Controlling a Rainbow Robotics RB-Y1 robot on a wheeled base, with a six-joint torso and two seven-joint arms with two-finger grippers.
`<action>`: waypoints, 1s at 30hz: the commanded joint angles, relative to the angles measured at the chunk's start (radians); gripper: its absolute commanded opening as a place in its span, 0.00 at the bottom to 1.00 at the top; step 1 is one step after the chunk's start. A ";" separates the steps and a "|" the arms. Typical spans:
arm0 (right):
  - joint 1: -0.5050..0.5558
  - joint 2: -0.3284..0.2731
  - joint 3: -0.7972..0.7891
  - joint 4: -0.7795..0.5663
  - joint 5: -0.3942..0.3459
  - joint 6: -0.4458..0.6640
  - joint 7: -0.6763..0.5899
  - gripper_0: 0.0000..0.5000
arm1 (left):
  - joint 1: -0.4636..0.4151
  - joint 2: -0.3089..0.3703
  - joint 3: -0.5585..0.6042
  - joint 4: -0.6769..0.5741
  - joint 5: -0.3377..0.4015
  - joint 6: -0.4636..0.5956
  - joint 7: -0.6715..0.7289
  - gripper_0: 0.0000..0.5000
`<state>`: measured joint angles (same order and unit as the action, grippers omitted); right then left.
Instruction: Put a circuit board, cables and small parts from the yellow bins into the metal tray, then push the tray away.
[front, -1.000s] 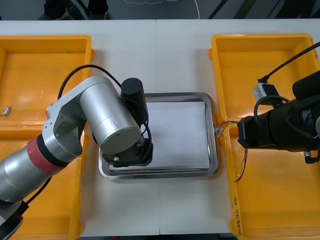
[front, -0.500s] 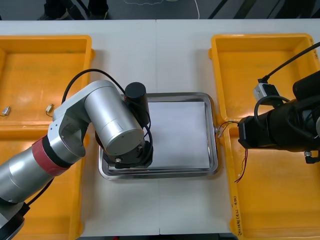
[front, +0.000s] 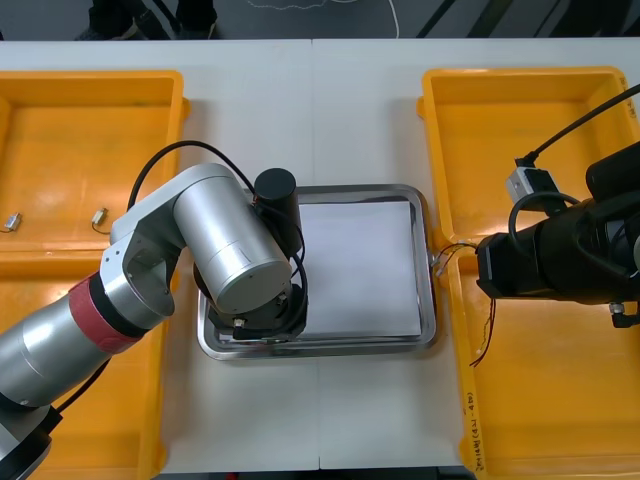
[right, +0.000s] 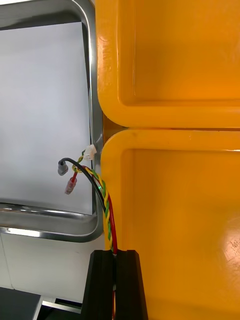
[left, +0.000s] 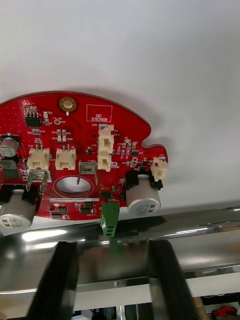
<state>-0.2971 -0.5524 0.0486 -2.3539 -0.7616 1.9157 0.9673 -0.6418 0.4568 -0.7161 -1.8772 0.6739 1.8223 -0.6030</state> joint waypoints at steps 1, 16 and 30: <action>-0.005 -0.034 0.011 -0.008 -0.010 0.004 -0.012 0.00 | -0.036 -0.027 -0.017 -0.016 -0.016 -0.006 -0.081 1.00; -0.005 -0.037 0.011 -0.008 -0.030 0.004 -0.004 0.00 | -0.038 0.043 0.127 -0.238 -0.028 0.098 -0.084 1.00; -0.017 -0.070 0.013 -0.004 -0.048 0.004 0.231 0.00 | -0.036 0.174 0.346 -0.424 0.030 0.098 -0.086 1.00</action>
<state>-0.2971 -0.5860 0.0486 -2.3538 -0.8045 1.9157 1.1369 -0.6420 0.5665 -0.4347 -2.2430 0.6804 1.9121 -0.6032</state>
